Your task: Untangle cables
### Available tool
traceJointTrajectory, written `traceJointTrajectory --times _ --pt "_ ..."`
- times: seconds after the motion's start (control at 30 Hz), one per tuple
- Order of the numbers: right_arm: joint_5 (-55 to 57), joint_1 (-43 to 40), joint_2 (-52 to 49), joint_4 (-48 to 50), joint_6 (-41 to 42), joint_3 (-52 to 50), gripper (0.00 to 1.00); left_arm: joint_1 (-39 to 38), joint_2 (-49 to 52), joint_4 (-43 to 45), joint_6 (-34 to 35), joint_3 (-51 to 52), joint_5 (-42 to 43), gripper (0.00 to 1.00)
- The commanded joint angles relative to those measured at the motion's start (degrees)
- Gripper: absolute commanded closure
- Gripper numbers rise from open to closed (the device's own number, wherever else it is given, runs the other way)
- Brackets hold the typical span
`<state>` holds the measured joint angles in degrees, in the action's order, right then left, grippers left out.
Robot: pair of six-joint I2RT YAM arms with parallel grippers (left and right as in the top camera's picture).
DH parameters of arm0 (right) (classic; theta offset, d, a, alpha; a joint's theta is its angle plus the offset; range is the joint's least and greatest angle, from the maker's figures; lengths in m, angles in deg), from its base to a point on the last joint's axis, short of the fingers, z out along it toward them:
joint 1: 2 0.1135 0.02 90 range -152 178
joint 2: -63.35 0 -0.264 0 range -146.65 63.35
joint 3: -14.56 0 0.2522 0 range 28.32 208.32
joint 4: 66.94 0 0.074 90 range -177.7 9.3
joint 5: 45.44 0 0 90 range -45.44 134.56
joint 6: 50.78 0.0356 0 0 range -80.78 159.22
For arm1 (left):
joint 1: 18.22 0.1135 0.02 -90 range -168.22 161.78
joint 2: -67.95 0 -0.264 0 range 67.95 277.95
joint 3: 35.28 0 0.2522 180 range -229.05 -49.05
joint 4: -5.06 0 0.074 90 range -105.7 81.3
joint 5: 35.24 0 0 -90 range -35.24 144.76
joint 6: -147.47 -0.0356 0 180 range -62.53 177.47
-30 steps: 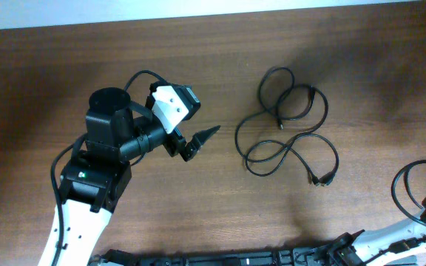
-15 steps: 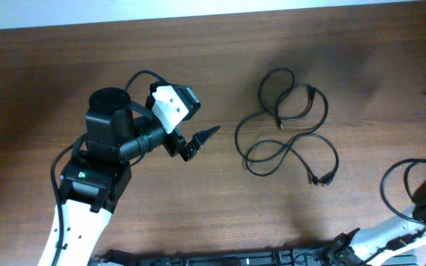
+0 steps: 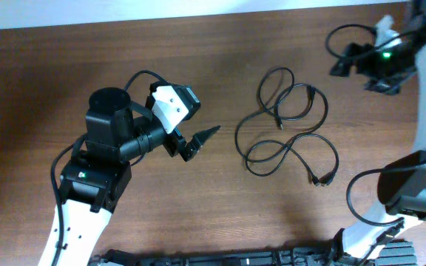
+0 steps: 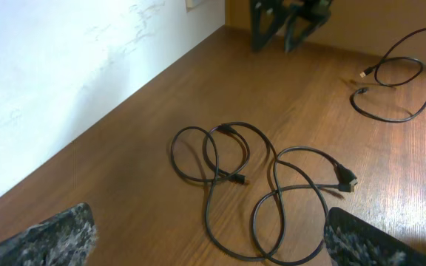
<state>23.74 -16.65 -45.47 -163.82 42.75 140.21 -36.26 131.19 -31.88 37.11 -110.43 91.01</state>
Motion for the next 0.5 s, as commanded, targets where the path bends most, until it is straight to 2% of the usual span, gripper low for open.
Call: traceJointTrajectory --times 0.0,0.27,0.47 --pt "5.75 5.05 -0.33 1.42 6.93 -4.13 0.01 -0.17 0.07 -0.11 -0.24 -0.59 0.85 0.01" --pt "4.76 11.02 -0.33 5.44 9.86 -14.84 0.01 -0.17 0.07 -0.11 -0.22 -0.59 0.85 0.01" --pt "4.72 15.65 -0.33 10.40 15.21 -23.39 0.01 -0.17 0.07 -0.11 -0.22 -0.59 0.87 0.01"
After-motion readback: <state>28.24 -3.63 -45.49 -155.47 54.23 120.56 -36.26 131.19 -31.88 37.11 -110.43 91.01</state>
